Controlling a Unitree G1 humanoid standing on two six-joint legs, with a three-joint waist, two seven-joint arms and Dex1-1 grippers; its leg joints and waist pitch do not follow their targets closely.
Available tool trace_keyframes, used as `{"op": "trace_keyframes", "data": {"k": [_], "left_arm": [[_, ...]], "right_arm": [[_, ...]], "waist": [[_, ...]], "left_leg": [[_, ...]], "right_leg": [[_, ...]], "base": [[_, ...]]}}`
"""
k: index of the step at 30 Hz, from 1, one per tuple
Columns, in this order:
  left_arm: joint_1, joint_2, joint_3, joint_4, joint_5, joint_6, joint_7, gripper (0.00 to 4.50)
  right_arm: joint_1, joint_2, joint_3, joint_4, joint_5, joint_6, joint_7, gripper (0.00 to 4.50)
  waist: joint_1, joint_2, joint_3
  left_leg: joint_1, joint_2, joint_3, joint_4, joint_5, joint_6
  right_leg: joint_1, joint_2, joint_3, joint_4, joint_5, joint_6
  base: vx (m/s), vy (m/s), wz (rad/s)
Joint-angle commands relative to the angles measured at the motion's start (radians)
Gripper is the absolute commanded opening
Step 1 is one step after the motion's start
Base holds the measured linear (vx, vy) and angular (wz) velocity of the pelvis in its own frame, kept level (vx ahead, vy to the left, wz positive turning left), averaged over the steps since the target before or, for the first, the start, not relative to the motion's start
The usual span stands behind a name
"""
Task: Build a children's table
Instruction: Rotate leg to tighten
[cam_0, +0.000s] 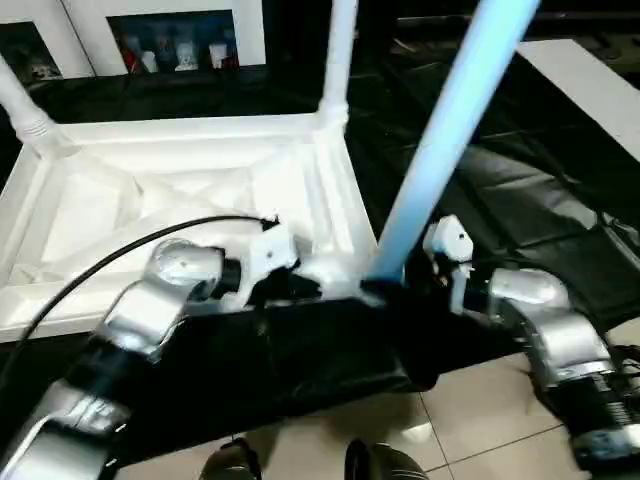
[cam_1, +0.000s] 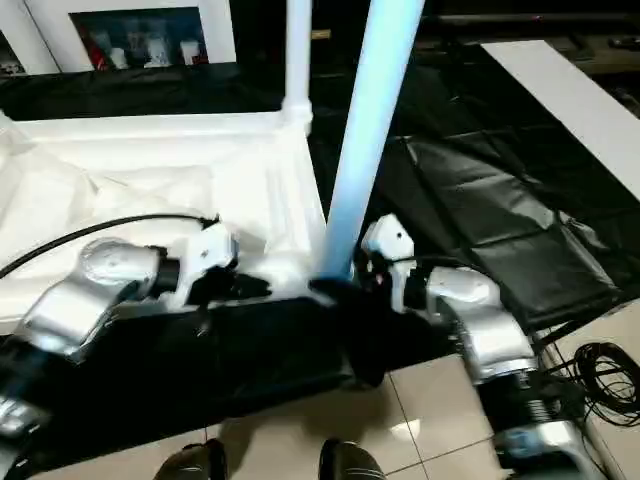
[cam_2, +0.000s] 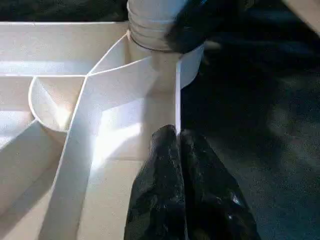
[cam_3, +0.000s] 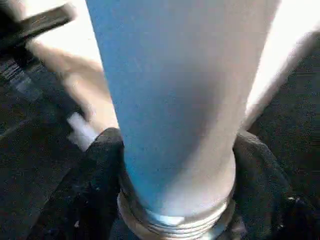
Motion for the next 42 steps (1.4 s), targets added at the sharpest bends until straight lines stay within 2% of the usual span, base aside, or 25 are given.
{"op": "trace_keyframes", "data": {"k": [1, 2, 4, 5, 6, 7, 8, 9, 12, 13, 14, 15, 17, 21, 22, 23, 24, 26, 27, 29, 30, 33, 38, 42], "left_arm": [[-0.002, -0.037, -0.006, 0.057, 0.009, 0.011, 0.059, 0.00], [-0.012, -0.046, -0.005, 0.072, 0.013, 0.011, 0.071, 0.00], [-0.027, -0.058, -0.002, 0.096, 0.019, 0.010, 0.093, 0.00], [-0.030, -0.060, -0.001, 0.100, 0.021, 0.010, 0.098, 0.00], [-0.037, -0.066, 0.001, 0.112, 0.025, 0.010, 0.111, 0.00], [-0.051, -0.077, 0.004, 0.137, 0.033, 0.006, 0.130, 0.00], [-0.051, -0.077, 0.004, 0.137, 0.033, 0.006, 0.130, 0.00], [-0.057, -0.082, 0.005, 0.148, 0.036, 0.003, 0.135, 0.00], [-0.063, -0.085, 0.007, 0.158, 0.038, -0.001, 0.137, 0.00], [-0.064, -0.084, 0.009, 0.162, 0.039, -0.005, 0.137, 0.00], [-0.062, -0.081, 0.009, 0.159, 0.040, -0.007, 0.134, 0.00], [-0.057, -0.076, 0.009, 0.153, 0.039, -0.010, 0.129, 0.00], [-0.054, -0.072, 0.008, 0.149, 0.037, -0.011, 0.125, 0.00], [-0.044, -0.060, 0.004, 0.132, 0.034, -0.015, 0.109, 0.00], [-0.039, -0.055, 0.003, 0.125, 0.034, -0.019, 0.101, 0.00], [-0.034, -0.050, 0.003, 0.118, 0.033, -0.020, 0.094, 0.00], [-0.034, -0.050, 0.003, 0.118, 0.033, -0.020, 0.094, 0.00], [-0.024, -0.037, 0.001, 0.104, 0.031, -0.024, 0.076, 0.00], [-0.015, -0.025, -0.001, 0.091, 0.027, -0.028, 0.058, 0.00], [-0.006, -0.015, -0.003, 0.080, 0.023, -0.034, 0.042, 0.00], [0.014, 0.005, -0.011, 0.048, 0.005, -0.050, -0.008, 0.00], [0.053, 0.041, -0.030, -0.017, -0.034, -0.066, -0.110, 0.00], [0.071, 0.068, -0.046, -0.061, -0.046, -0.051, -0.161, 0.00], [0.078, 0.079, -0.051, -0.078, -0.053, -0.047, -0.181, 0.00]], "right_arm": [[-0.001, 0.079, -0.043, 0.039, 0.018, -0.010, -0.159, 2.70], [-0.002, 0.124, -0.069, 0.055, 0.021, -0.032, -0.237, 2.69], [-0.006, 0.189, -0.107, 0.090, 0.014, -0.079, -0.370, 2.69], [-0.007, 0.201, -0.113, 0.098, 0.011, -0.090, -0.396, 2.69], [-0.010, 0.230, -0.130, 0.118, 0.001, -0.118, -0.463, 2.69], [-0.025, 0.294, -0.160, 0.174, -0.017, -0.182, -0.593, 2.69], [-0.025, 0.294, -0.160, 0.174, -0.017, -0.182, -0.593, 2.69], [-0.049, 0.326, -0.167, 0.219, -0.033, -0.209, -0.656, 2.69], [-0.071, 0.339, -0.159, 0.247, -0.049, -0.212, -0.664, 2.69], [-0.078, 0.344, -0.151, 0.250, -0.046, -0.209, -0.631, 2.69], [-0.078, 0.342, -0.139, 0.243, -0.049, -0.207, -0.601, 2.69], [-0.074, 0.340, -0.133, 0.226, -0.036, -0.204, -0.556, 3.04], [-0.072, 0.341, -0.139, 0.214, -0.016, -0.202, -0.533, 3.39], [-0.070, 0.314, -0.138, 0.170, -0.009, -0.205, -0.504, 3.59], [-0.074, 0.296, -0.137, 0.157, -0.011, -0.207, -0.497, 3.83], [-0.071, 0.269, -0.126, 0.133, -0.012, -0.181, -0.467, 3.89], [-0.071, 0.269, -0.126, 0.133, -0.012, -0.181, -0.467, 3.91], [-0.057, 0.199, -0.094, 0.077, -0.018, -0.133, -0.373, 3.97], [-0.042, 0.137, -0.071, 0.030, -0.015, -0.094, -0.287, 3.97], [-0.030, 0.092, -0.060, -0.002, -0.009, -0.067, -0.216, 3.97], [-0.007, 0.011, -0.034, -0.048, -0.002, -0.039, -0.091, 3.97], [0.034, -0.118, 0.023, -0.107, 0.012, -0.018, 0.107, 3.97], [0.088, -0.252, 0.101, -0.220, 0.042, 0.044, 0.281, 3.97], [0.084, -0.258, 0.118, -0.219, 0.018, 0.044, 0.298, 3.97]], "waist": [[0.004, -0.004, -0.073], [0.002, 0.000, -0.072], [-0.001, -0.002, -0.074], [-0.003, 0.004, -0.072], [-0.004, 0.004, -0.073], [-0.002, 0.007, -0.070], [-0.006, 0.007, -0.070], [-0.005, 0.006, -0.070], [-0.010, 0.008, -0.069], [-0.010, 0.003, -0.069], [-0.009, 0.005, -0.070], [-0.009, 0.003, -0.071], [-0.007, 0.004, -0.072], [-0.004, 0.003, -0.074], [-0.003, 0.003, -0.073], [-0.003, 0.004, -0.072], [-0.002, 0.003, -0.072], [-0.001, 0.003, -0.071], [0.002, 0.002, -0.070], [0.002, 0.003, -0.071], [0.003, 0.002, -0.070], [0.007, 0.001, -0.069], [0.011, -0.004, -0.064], [0.013, -0.004, -0.065]], "left_leg": [[0.016, 0.019, -0.016, -0.060, -0.195, 0.034], [0.018, 0.020, -0.016, -0.061, -0.211, 0.027], [0.015, 0.017, -0.017, -0.063, -0.216, 0.013], [0.014, 0.018, -0.017, -0.065, -0.214, 0.007], [0.017, 0.018, -0.017, -0.065, -0.226, 0.004], [0.019, 0.018, -0.017, -0.066, -0.230, 0.000], [0.020, 0.016, -0.015, -0.065, -0.236, -0.004], [0.016, 0.016, -0.017, -0.067, -0.232, -0.006], [0.016, 0.015, -0.017, -0.068, -0.243, 0.000], [0.017, 0.015, -0.015, -0.067, -0.242, 0.005], [0.015, 0.015, -0.016, -0.067, -0.234, 0.013], [0.015, 0.015, -0.013, -0.065, -0.222, 0.023], [0.015, 0.016, -0.012, -0.064, -0.204, 0.039], [0.014, 0.016, -0.010, -0.062, -0.161, 0.055], [0.014, 0.016, -0.010, -0.063, -0.157, 0.057], [0.015, 0.016, -0.010, -0.063, -0.153, 0.057], [0.015, 0.015, -0.009, -0.063, -0.156, 0.058], [0.015, 0.016, -0.010, -0.063, -0.154, 0.060], [0.013, 0.016, -0.011, -0.063, -0.154, 0.066], [0.014, 0.016, -0.009, -0.061, -0.161, 0.072], [0.012, 0.016, -0.011, -0.062, -0.170, 0.077], [0.013, 0.020, -0.010, -0.060, -0.164, 0.091], [0.016, 0.023, -0.010, -0.061, -0.189, 0.092], [0.015, 0.024, -0.011, -0.062, -0.188, 0.085]], "right_leg": [[0.056, -0.069, 0.042, -0.083, -0.321, -0.183], [0.050, -0.070, 0.043, -0.088, -0.335, -0.177], [0.052, -0.071, 0.042, -0.089, -0.353, -0.166], [0.049, -0.071, 0.043, -0.089, -0.346, -0.163], [0.046, -0.071, 0.044, -0.089, -0.343, -0.162], [0.045, -0.070, 0.044, -0.091, -0.339, -0.162], [0.041, -0.069, 0.046, -0.090, -0.328, -0.167], [0.046, -0.068, 0.044, -0.086, -0.311, -0.166], [0.047, -0.064, 0.044, -0.083, -0.269, -0.167], [0.048, -0.063, 0.045, -0.083, -0.260, -0.168], [0.051, -0.063, 0.045, -0.079, -0.236, -0.173], [0.051, -0.063, 0.047, -0.078, -0.209, -0.177], [0.053, -0.064, 0.047, -0.075, -0.178, -0.187], [0.057, -0.062, 0.047, -0.070, -0.130, -0.205], [0.056, -0.062, 0.047, -0.070, -0.126, -0.207], [0.056, -0.062, 0.046, -0.070, -0.120, -0.210], [0.057, -0.060, 0.046, -0.070, -0.121, -0.212], [0.059, -0.060, 0.046, -0.070, -0.121, -0.208], [0.065, -0.057, 0.044, -0.071, -0.118, -0.202], [0.062, -0.060, 0.046, -0.074, -0.129, -0.203], [0.064, -0.061, 0.045, -0.075, -0.145, -0.205], [0.063, -0.061, 0.046, -0.074, -0.141, -0.210], [0.056, -0.063, 0.045, -0.083, -0.227, -0.208], [0.052, -0.067, 0.046, -0.085, -0.258, -0.199]], "base": [[0.000, 0.000, 0.00], [0.000, 0.000, 0.00], [0.000, 0.000, 0.00], [0.000, 0.000, 0.00], [0.000, 0.000, 0.00], [0.000, 0.000, 0.00], [0.000, 0.000, 0.00], [0.000, 0.000, 0.00], [0.000, 0.000, 0.00], [0.000, 0.000, 0.00], [0.000, 0.000, 0.00], [0.000, 0.000, 0.00], [0.000, 0.000, 0.00], [0.000, 0.000, 0.00], [0.000, 0.000, 0.00], [0.000, 0.000, 0.00], [0.000, 0.000, 0.00], [0.000, 0.000, 0.00], [0.000, 0.000, 0.00], [0.000, 0.000, 0.00], [0.000, 0.000, 0.00], [0.000, 0.000, 0.00], [0.000, 0.000, 0.00], [0.000, 0.000, 0.00]]}}
